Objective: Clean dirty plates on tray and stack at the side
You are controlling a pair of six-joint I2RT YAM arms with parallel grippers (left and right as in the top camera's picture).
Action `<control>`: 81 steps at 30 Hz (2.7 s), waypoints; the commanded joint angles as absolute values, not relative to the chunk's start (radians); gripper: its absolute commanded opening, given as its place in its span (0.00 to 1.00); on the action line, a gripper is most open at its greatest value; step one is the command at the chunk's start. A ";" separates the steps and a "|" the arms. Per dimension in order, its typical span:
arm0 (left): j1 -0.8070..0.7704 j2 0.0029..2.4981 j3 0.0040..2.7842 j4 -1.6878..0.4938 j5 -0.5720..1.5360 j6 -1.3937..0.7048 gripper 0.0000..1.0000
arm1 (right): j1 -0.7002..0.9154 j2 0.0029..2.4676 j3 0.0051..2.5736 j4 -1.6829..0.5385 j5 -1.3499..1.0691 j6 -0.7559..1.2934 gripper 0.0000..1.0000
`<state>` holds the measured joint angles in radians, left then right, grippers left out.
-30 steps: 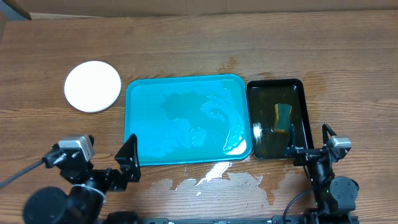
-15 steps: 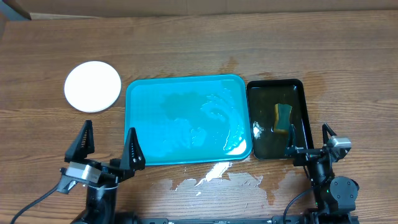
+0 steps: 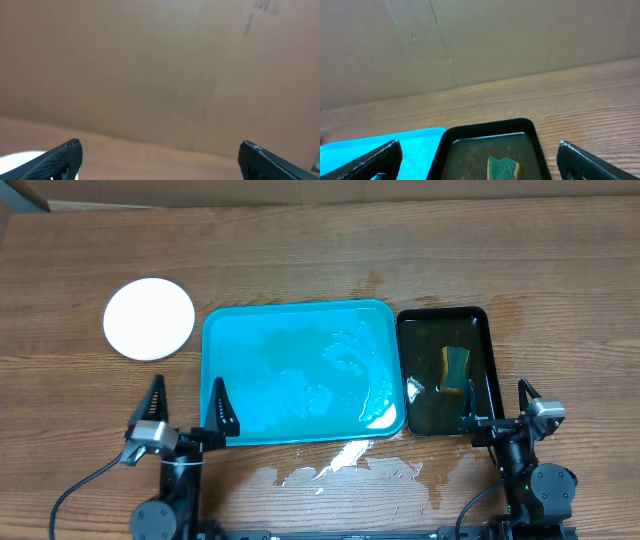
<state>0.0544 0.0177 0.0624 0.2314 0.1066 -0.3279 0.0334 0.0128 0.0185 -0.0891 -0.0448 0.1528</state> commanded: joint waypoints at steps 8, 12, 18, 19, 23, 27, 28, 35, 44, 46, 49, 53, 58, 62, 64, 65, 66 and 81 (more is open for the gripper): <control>0.057 0.004 0.005 0.146 0.001 -0.367 1.00 | 0.030 0.003 0.008 -0.081 -0.039 0.153 1.00; 0.057 0.004 0.005 0.010 -0.042 -0.361 1.00 | 0.030 0.003 0.008 -0.081 -0.039 0.153 1.00; 0.051 0.003 0.005 -0.072 -0.059 -0.225 1.00 | 0.030 0.003 0.008 -0.081 -0.039 0.153 1.00; 0.046 0.004 0.005 -0.073 -0.058 -0.194 1.00 | 0.030 0.003 0.008 -0.081 -0.039 0.153 1.00; 0.023 0.003 0.005 -0.074 -0.051 -0.074 1.00 | 0.030 0.003 0.008 -0.081 -0.039 0.153 1.00; 0.016 0.003 0.005 -0.074 -0.051 -0.059 1.00 | 0.030 0.003 0.008 -0.081 -0.039 0.153 1.00; 0.016 0.004 0.005 -0.073 -0.052 -0.059 1.00 | 0.030 0.003 0.008 -0.081 -0.039 0.153 1.00; 0.020 0.004 0.005 -0.073 -0.052 -0.059 1.00 | 0.030 0.003 0.008 -0.081 -0.039 0.153 1.00; 0.020 0.004 0.005 -0.073 -0.052 -0.059 1.00 | 0.030 0.003 0.008 -0.081 -0.039 0.153 1.00; 0.020 0.004 0.005 -0.073 -0.052 -0.059 1.00 | 0.030 0.003 0.008 -0.081 -0.039 0.153 1.00; 0.020 0.004 0.005 -0.073 -0.052 -0.059 1.00 | 0.030 0.003 0.008 -0.081 -0.039 0.153 1.00; 0.020 0.004 0.005 -0.073 -0.052 -0.059 1.00 | 0.030 0.003 0.008 -0.081 -0.039 0.153 1.00; 0.020 0.004 0.005 -0.073 -0.052 -0.059 1.00 | 0.030 0.003 0.008 -0.081 -0.039 0.153 1.00; 0.020 0.004 0.005 -0.073 -0.052 -0.059 1.00 | 0.030 0.003 0.008 -0.081 -0.039 0.153 1.00; 0.020 0.004 0.005 -0.073 -0.052 -0.059 1.00 | 0.030 0.003 0.008 -0.081 -0.039 0.153 1.00; 0.020 0.004 0.005 -0.073 -0.052 -0.059 1.00 | 0.030 0.003 0.008 -0.081 -0.039 0.153 1.00; 0.020 0.004 0.005 -0.073 -0.052 -0.059 1.00 | 0.030 0.003 0.008 -0.081 -0.039 0.153 1.00; 0.020 0.004 0.005 -0.073 -0.052 -0.059 1.00 | 0.030 0.003 0.008 -0.081 -0.039 0.153 1.00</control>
